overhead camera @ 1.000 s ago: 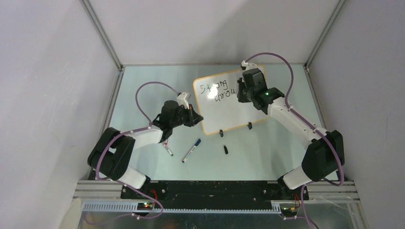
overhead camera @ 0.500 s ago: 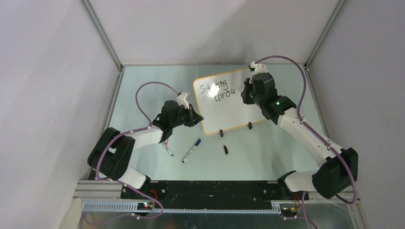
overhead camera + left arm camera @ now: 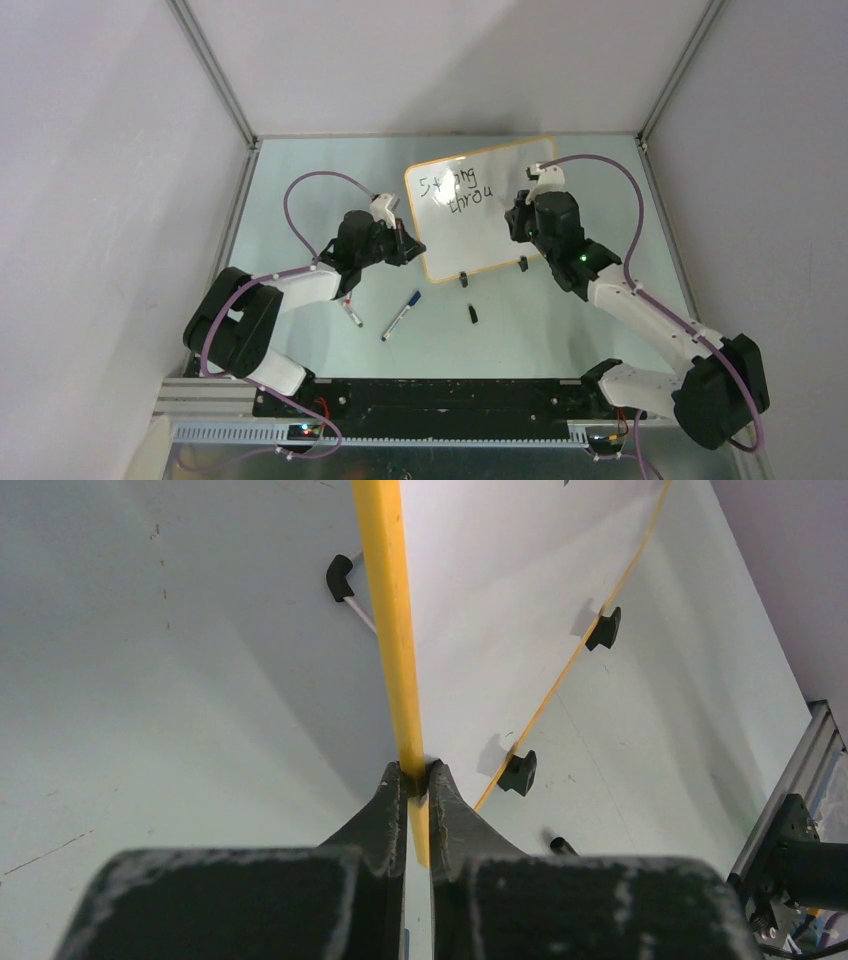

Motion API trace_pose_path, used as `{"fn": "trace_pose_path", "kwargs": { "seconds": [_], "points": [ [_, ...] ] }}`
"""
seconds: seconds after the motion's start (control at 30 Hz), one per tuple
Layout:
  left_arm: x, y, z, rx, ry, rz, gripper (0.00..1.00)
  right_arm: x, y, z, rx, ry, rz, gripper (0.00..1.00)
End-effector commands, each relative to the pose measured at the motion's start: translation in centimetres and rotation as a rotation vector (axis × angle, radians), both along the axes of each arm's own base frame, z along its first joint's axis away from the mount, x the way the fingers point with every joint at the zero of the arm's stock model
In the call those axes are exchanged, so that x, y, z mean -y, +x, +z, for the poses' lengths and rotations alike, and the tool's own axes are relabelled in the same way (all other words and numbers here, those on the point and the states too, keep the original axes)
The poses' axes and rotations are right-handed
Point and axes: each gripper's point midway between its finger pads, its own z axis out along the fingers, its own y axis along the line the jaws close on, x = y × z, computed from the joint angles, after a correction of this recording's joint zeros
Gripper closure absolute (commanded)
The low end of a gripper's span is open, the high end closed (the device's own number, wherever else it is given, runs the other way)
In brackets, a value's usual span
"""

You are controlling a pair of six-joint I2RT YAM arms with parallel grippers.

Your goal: Write a sentence on the whiteboard

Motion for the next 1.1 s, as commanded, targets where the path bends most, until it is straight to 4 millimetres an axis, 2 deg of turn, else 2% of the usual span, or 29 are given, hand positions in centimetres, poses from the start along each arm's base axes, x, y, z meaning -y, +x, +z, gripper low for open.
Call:
{"fn": "trace_pose_path", "kwargs": {
  "seconds": [0.0,0.5,0.87,1.07],
  "points": [
    [0.3,0.4,0.4,0.039,0.049,-0.011,1.0,-0.2,0.6,5.3,0.216,0.076,-0.02,1.0],
    [0.6,0.0,0.9,0.063,0.043,-0.01,1.0,-1.8,0.2,5.1,0.268,0.032,-0.01,1.0],
    [0.2,0.1,1.3,0.09,0.038,0.017,1.0,-1.8,0.2,5.1,0.279,0.015,-0.037,1.0],
    [0.3,0.1,1.4,0.088,0.025,0.022,1.0,-1.5,0.6,4.2,0.273,-0.004,-0.061,1.0]
  ]
}}
